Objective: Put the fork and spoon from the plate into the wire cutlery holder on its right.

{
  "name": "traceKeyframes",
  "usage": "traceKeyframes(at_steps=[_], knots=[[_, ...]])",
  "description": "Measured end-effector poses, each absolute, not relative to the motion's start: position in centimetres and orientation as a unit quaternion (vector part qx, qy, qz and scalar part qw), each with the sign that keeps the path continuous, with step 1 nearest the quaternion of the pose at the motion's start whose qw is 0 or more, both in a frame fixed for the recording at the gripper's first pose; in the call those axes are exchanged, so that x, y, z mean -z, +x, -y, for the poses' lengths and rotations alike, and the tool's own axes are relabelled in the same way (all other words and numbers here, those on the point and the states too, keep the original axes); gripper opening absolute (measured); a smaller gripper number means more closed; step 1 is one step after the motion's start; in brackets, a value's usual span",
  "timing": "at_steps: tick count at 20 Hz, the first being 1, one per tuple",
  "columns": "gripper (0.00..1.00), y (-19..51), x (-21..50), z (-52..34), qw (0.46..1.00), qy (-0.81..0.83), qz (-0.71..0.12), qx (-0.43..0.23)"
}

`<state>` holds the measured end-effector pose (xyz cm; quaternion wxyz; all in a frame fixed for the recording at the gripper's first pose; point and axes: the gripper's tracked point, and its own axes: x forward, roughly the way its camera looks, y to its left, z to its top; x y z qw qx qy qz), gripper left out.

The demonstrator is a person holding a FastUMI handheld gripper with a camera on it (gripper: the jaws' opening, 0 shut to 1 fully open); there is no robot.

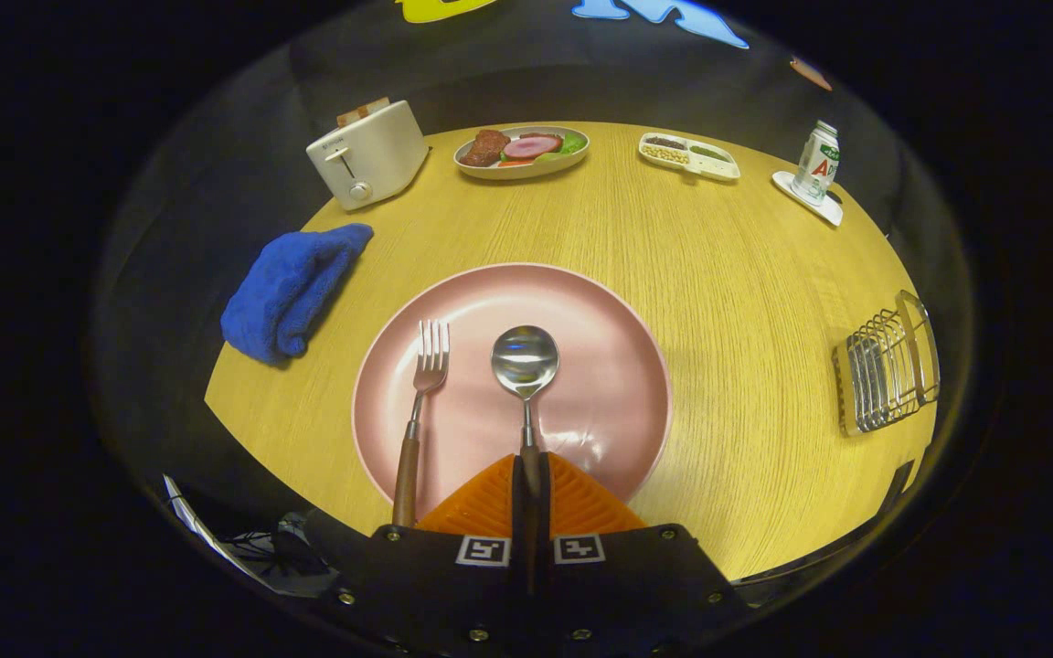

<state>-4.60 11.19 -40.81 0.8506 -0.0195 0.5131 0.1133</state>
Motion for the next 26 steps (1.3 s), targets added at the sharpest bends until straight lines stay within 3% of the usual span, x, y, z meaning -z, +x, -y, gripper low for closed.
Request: traceKeyframes(at_steps=[11, 26], knots=[[0.03, -2.9, 36.0, -6.8, 0.876, 0.032, -0.474, -0.081], [0.03, -2.8, 28.2, 12.6, 0.905, 0.050, -0.416, 0.070]])
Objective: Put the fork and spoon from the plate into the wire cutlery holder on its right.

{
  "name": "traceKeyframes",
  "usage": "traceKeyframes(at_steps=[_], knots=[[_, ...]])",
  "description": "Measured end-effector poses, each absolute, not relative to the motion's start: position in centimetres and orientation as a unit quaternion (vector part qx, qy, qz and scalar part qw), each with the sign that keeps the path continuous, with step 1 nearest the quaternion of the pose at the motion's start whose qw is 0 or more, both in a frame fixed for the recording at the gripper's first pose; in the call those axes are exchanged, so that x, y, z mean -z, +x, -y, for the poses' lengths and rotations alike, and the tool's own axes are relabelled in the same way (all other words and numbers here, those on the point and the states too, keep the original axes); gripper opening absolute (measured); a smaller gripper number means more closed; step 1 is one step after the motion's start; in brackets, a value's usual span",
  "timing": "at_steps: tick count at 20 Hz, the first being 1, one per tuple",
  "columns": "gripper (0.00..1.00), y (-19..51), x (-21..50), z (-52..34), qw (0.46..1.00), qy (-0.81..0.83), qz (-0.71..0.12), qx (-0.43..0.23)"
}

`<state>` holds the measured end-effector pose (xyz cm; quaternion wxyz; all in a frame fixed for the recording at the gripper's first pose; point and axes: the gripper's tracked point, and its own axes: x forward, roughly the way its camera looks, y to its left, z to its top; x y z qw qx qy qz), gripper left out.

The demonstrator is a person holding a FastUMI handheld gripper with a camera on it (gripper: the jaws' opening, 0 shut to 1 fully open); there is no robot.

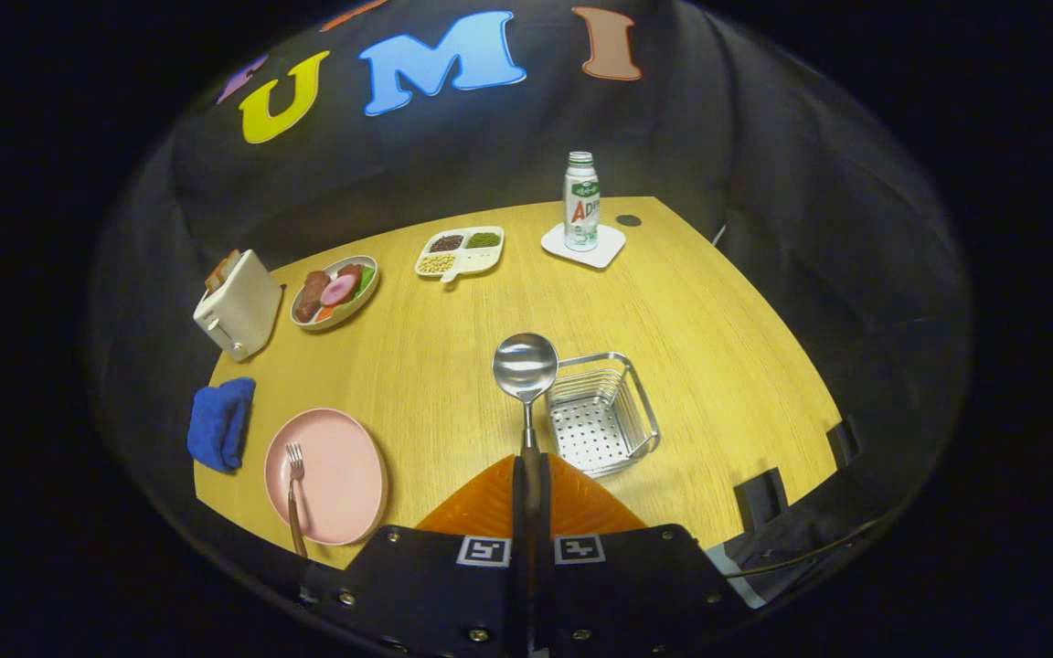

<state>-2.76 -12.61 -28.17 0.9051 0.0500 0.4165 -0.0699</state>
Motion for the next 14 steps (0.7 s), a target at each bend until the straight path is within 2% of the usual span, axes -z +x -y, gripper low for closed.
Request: traceKeyframes(at_steps=[14], knots=[[0.03, -4.3, 30.0, 16.6, 0.863, 0.062, -0.492, 0.099]])
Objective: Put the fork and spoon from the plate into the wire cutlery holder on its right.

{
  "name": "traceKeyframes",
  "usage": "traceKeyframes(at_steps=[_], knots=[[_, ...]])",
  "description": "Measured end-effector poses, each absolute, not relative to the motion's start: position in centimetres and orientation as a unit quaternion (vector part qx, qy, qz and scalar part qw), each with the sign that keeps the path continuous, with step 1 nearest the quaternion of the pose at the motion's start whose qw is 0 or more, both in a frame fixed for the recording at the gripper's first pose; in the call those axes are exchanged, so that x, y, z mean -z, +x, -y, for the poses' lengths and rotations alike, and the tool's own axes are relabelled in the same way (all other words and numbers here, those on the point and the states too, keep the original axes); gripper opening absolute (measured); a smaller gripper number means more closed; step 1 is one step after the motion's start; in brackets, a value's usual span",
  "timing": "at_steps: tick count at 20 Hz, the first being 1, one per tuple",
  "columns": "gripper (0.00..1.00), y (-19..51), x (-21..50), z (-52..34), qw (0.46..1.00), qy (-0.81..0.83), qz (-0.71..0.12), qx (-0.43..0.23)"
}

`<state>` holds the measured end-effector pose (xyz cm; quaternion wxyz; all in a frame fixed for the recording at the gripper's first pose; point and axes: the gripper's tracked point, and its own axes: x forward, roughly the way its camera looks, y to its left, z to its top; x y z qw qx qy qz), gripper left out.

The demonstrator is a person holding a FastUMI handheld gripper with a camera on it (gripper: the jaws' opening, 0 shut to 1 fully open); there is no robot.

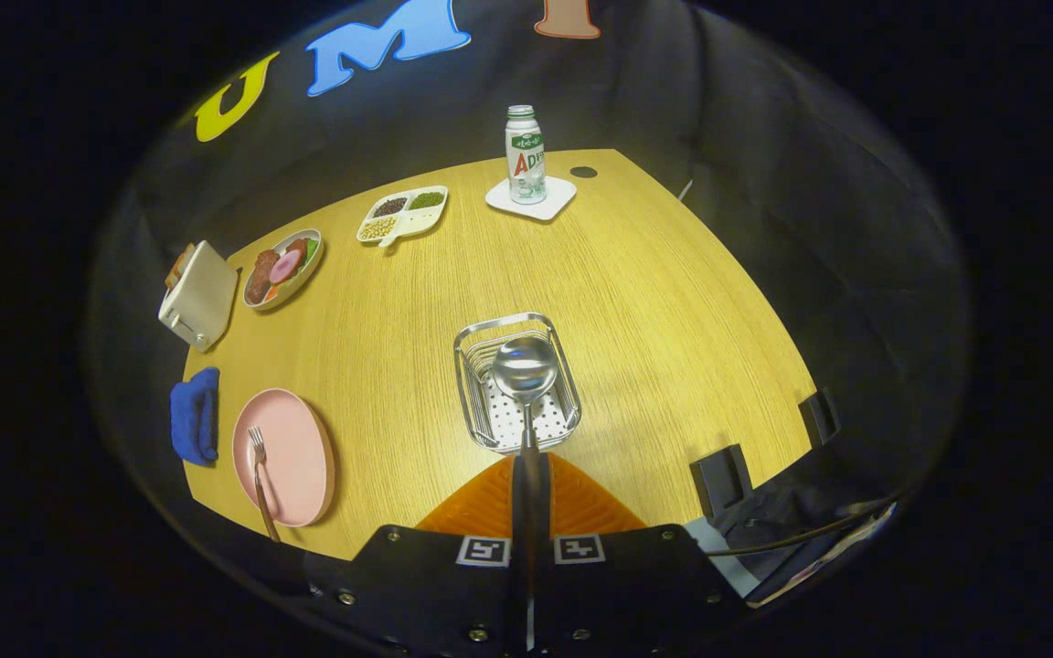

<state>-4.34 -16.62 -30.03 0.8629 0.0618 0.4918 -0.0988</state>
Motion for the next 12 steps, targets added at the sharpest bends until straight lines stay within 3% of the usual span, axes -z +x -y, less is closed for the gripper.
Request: traceKeyframes(at_steps=[12], knots=[[0.08, -3.28, 29.44, 16.60, 0.866, 0.061, -0.488, 0.090]])
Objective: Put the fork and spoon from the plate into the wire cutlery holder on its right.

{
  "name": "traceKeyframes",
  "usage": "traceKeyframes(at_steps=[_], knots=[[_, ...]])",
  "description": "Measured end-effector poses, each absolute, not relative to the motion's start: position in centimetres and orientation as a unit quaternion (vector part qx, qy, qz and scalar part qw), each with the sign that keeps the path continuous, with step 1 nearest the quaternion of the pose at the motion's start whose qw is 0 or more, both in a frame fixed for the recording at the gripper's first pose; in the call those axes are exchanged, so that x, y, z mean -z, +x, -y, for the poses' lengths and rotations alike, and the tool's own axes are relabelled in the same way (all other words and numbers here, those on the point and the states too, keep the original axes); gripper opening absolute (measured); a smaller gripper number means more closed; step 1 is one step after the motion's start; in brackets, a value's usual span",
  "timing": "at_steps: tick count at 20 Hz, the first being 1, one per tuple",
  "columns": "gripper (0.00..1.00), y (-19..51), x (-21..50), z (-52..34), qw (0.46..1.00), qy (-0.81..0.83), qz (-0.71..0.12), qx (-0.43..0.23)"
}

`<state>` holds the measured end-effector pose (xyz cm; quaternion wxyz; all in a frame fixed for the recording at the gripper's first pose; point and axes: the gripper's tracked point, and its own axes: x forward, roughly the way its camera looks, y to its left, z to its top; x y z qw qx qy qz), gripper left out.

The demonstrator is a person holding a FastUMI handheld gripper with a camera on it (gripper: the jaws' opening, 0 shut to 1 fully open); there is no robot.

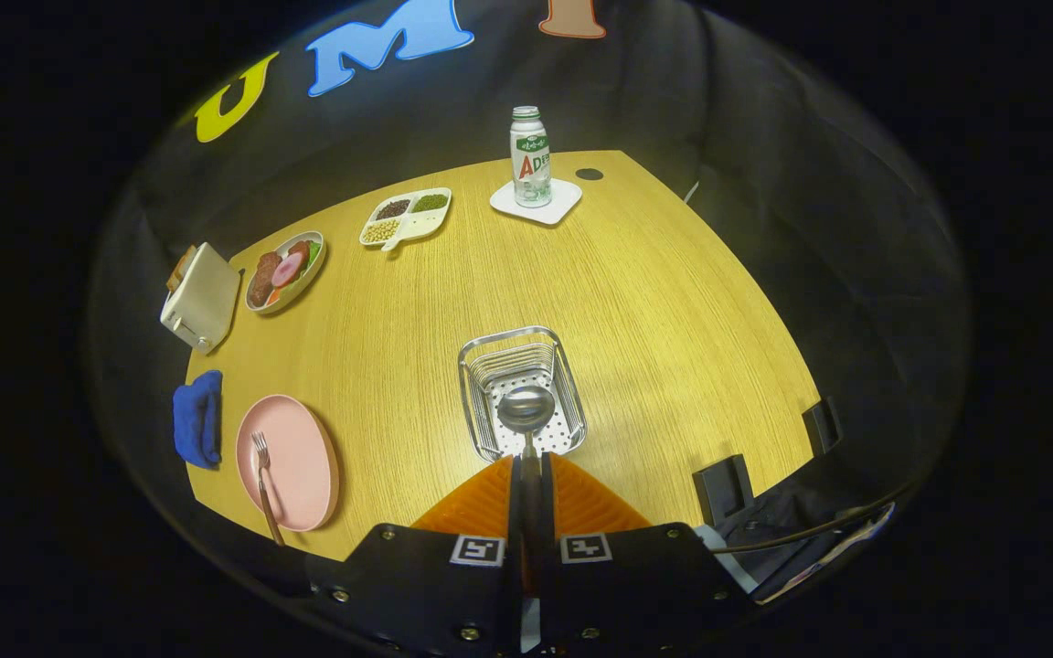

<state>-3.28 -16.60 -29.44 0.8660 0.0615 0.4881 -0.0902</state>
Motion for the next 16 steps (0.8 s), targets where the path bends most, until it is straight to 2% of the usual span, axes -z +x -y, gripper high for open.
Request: traceKeyframes(at_steps=[4, 16], knots=[[0.12, -2.7, 28.8, 16.6, 0.873, 0.067, -0.476, 0.083], [0.12, -2.7, 26.5, 15.6, 0.888, 0.059, -0.451, 0.073]])
